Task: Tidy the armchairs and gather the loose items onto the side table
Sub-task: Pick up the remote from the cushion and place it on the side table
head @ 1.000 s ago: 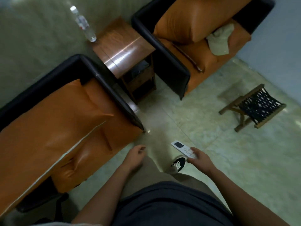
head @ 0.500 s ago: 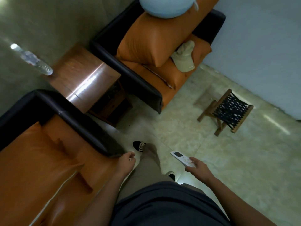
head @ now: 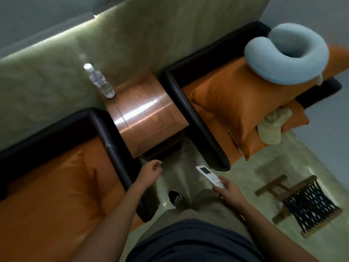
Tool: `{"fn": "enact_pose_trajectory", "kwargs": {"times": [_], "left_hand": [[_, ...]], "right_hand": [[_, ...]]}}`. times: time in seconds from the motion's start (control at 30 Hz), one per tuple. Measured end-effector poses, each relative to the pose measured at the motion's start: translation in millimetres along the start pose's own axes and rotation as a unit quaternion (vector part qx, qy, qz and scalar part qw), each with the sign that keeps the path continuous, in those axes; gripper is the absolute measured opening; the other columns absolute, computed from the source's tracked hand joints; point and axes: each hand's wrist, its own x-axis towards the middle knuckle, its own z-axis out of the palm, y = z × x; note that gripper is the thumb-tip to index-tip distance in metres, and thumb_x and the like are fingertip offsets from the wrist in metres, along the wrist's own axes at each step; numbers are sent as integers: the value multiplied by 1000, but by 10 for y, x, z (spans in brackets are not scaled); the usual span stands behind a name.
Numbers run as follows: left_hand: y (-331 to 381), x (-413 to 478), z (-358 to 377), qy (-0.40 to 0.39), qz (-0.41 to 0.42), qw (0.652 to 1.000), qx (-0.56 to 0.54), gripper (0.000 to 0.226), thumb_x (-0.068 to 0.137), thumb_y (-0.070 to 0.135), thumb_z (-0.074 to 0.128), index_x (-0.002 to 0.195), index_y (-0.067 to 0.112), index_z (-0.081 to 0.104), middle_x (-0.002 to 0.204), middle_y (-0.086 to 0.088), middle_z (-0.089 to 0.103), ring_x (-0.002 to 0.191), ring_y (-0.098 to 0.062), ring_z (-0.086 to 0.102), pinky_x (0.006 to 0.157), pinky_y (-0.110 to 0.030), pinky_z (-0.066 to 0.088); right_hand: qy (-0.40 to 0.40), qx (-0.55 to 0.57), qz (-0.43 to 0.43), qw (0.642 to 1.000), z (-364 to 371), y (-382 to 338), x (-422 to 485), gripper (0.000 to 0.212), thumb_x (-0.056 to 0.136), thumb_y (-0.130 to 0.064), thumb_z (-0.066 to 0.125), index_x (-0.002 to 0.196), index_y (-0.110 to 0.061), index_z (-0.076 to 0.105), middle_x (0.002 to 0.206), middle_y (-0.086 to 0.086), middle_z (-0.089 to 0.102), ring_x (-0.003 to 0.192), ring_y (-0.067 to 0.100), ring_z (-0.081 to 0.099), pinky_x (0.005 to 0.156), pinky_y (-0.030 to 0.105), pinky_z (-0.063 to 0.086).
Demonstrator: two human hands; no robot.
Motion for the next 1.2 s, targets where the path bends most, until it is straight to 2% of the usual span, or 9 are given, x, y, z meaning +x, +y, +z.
{"fn": "enact_pose_trajectory", "kwargs": {"times": [0.33,0.47,0.6,0.7,0.8,0.9,1.0,1.1,1.2], "left_hand": [[610,672,-515,20,28,982,-186,78,84,27,79,150,28,38,143,5,48,130,-10,49,107,-31,44],[974,862,-768,-45,46,976,-209,89,76,13,85,150,28,38,138,3,54,117,-10,58,93,-19,52],[1172,1109,-960,12,29,983,-181,75,77,14,84,142,24,49,128,11,49,110,1,51,83,-7,47],[1220,1306,-1044,56,11,980,-192,69,77,23,84,139,30,53,133,9,47,119,-9,50,89,-15,48],[1221,1509,-1107,106,-8,969,-221,67,76,27,84,136,36,55,135,11,48,124,-12,47,100,-28,47],[1219,1766,-1236,169,-18,957,-234,66,77,20,83,136,34,55,130,14,50,117,-4,50,91,-20,51],[1040,2139,-1426,181,19,958,-224,64,79,15,81,136,29,54,132,15,49,120,-7,52,92,-20,53],[741,2585,-1632,186,48,962,-192,63,79,18,83,135,26,55,133,13,49,124,-10,52,90,-14,50],[492,3025,-1819,202,58,965,-154,67,75,30,79,137,22,55,137,6,50,126,-9,49,105,-22,43]], "right_hand": [[-159,-127,-161,966,-377,-1778,1093,75,84,-29,77,149,-38,40,133,-10,48,110,6,54,86,20,49],[-221,-146,-207,942,-629,-2418,1370,73,82,-29,79,144,-40,44,131,-15,48,112,0,53,81,13,48],[-279,-159,-223,920,-843,-2933,1709,69,81,-32,79,140,-44,44,129,-18,50,113,2,55,83,18,52],[-273,-145,-249,918,-939,-3194,2009,61,82,-32,79,129,-51,46,128,-19,49,115,4,54,90,25,54],[-243,-136,-269,922,-917,-3391,2314,62,82,-32,80,131,-46,45,128,-16,48,117,2,52,89,17,52],[-196,-131,-287,928,-752,-3572,2644,67,84,-17,78,139,-37,45,127,-15,47,115,-7,48,87,5,45],[-172,-135,-303,928,-508,-3713,2987,68,86,-15,76,144,-32,44,131,-15,46,117,-6,47,96,12,48],[-167,-136,-316,924,-265,-3863,3442,69,86,-14,77,146,-27,46,133,-11,47,118,0,50,90,6,46],[-153,-147,-337,918,11,-4047,3912,69,85,-15,78,146,-23,48,138,-7,47,124,6,48,101,11,40]]}}
